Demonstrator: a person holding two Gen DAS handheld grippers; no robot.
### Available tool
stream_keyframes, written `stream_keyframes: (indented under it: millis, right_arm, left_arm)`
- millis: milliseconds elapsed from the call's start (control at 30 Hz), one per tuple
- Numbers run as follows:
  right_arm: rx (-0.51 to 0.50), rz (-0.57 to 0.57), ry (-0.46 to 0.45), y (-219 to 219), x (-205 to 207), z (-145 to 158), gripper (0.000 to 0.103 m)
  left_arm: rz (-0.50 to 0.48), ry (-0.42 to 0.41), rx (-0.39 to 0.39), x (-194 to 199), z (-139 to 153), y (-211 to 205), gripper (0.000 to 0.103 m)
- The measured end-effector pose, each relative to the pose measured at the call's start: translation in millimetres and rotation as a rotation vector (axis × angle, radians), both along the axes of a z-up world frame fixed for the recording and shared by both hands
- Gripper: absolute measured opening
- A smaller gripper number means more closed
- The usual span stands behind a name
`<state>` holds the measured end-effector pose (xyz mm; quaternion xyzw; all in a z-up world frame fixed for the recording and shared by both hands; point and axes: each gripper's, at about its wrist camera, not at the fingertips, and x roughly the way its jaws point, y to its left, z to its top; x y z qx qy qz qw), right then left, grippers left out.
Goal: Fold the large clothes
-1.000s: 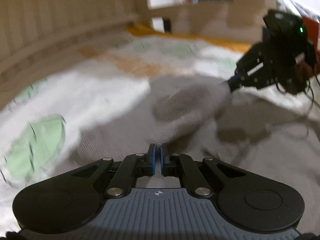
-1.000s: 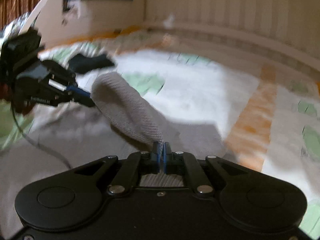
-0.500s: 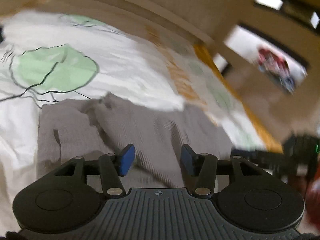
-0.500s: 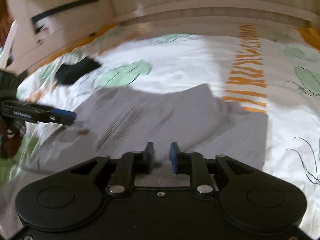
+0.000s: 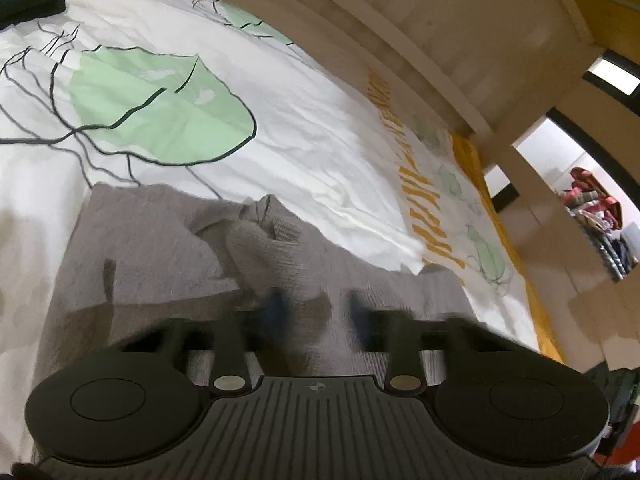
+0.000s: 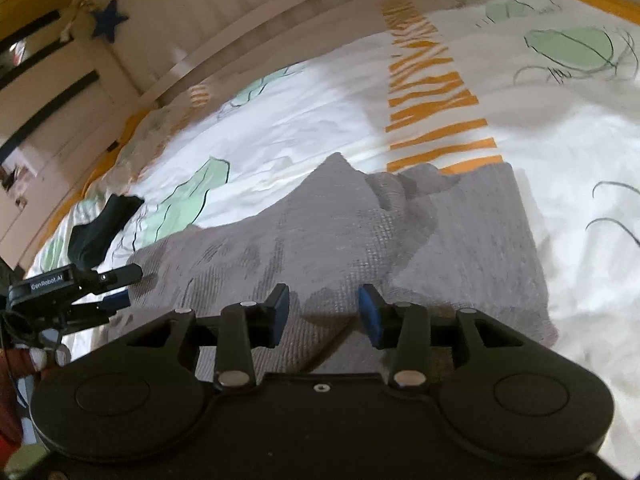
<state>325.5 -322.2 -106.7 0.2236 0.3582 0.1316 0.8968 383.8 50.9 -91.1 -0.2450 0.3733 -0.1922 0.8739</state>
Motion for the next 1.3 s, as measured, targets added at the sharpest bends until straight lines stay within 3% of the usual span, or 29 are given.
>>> stream_keyframes:
  millis: [33,67,100,200,300,433,533,633,700,767,967,1100,1200,1300]
  right_arm:
    - [0.007,-0.003,0.003,1,1,-1,0.05]
    - [0.003,-0.006,0.007,3,2,-1,0.04]
    - [-0.013,-0.007,0.009,6,4,0,0.008]
    - [-0.057,0.009,-0.06,13,-4,17,0.01]
    - [-0.073,0.002,-0.107,14,-18,30,0.01]
    - [-0.104,-0.042,0.01,12,-14,0,0.01]
    - [-0.039,-0.072,0.029,4,-14,-16,0.008]
    - [-0.073,-0.054,0.013,8,-16,-7,0.019]
    - [-0.11,-0.054,-0.008,12,-21,1,0.036]
    - [-0.147,-0.065,-0.05,15,-30,10,0.045]
    - [-0.236,0.029,-0.169,57,-51,30,0.046]
    - [-0.308,0.121,-0.18,93,-50,25,0.051]
    - [-0.383,0.139,-0.131,109,-45,10,0.051]
    - [-0.472,0.152,-0.141,116,-52,-6,0.052]
  left_arm:
    - [0.01,-0.013,0.029,2,2,-2,0.004]
    - [0.006,-0.029,0.051,3,7,-3,0.004]
    - [-0.003,-0.054,0.062,3,13,-3,0.004]
    - [-0.023,-0.116,0.093,4,30,2,0.004]
    - [-0.025,-0.083,0.132,9,23,11,0.005]
    - [-0.003,0.036,0.152,15,-11,19,0.008]
    - [0.001,0.018,0.136,10,-16,21,0.009]
    - [-0.001,-0.006,0.159,1,-3,19,0.01]
    - [-0.004,-0.057,0.209,-15,12,14,0.014]
    - [-0.021,-0.11,0.257,-33,27,4,0.039]
    - [-0.135,-0.204,0.364,-67,40,-51,0.053]
    - [-0.201,-0.197,0.458,-72,17,-81,0.054]
    - [-0.235,-0.173,0.58,-73,-9,-94,0.057]
    - [-0.229,-0.229,0.611,-79,-21,-92,0.064]
